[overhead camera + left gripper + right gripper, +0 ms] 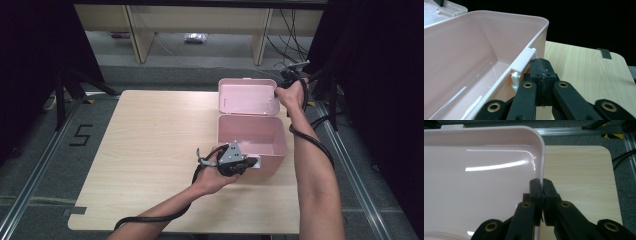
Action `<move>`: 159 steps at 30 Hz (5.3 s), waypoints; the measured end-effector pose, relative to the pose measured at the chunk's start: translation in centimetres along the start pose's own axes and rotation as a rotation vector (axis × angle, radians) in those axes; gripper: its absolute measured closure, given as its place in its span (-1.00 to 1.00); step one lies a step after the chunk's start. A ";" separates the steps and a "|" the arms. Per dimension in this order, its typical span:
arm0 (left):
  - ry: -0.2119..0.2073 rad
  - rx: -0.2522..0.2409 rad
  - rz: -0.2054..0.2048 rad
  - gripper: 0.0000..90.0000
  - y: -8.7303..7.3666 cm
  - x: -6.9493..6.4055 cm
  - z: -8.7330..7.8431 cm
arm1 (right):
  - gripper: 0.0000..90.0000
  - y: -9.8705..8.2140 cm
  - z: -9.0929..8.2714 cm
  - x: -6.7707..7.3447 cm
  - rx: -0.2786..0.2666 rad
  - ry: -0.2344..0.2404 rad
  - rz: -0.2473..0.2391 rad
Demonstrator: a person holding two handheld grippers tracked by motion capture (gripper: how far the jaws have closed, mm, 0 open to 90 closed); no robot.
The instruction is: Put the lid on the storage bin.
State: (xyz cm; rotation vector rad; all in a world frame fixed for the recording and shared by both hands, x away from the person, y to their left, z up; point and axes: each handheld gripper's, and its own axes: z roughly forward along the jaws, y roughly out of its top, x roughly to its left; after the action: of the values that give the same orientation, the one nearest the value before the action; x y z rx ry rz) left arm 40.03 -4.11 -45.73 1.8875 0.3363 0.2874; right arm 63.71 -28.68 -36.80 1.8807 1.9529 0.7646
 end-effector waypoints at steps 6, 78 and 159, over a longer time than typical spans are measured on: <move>-0.008 0.002 -0.011 1.00 0.0 -0.1 0.0 | 0.98 0.1 -0.4 0.1 -0.013 0.003 -0.003; -0.015 0.027 -0.028 1.00 0.3 -0.1 0.3 | 1.00 -1.8 -6.6 1.1 -0.225 0.009 -0.103; -0.016 0.030 -0.032 1.00 0.4 -0.2 0.4 | 0.99 -9.2 -11.4 2.0 -0.438 -0.026 -0.219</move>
State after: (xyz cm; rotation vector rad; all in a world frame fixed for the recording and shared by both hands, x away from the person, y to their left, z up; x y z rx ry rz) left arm 40.04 -4.66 -45.50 1.9114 0.3619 0.2468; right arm 49.45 -28.31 -32.69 1.3902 1.7594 0.9962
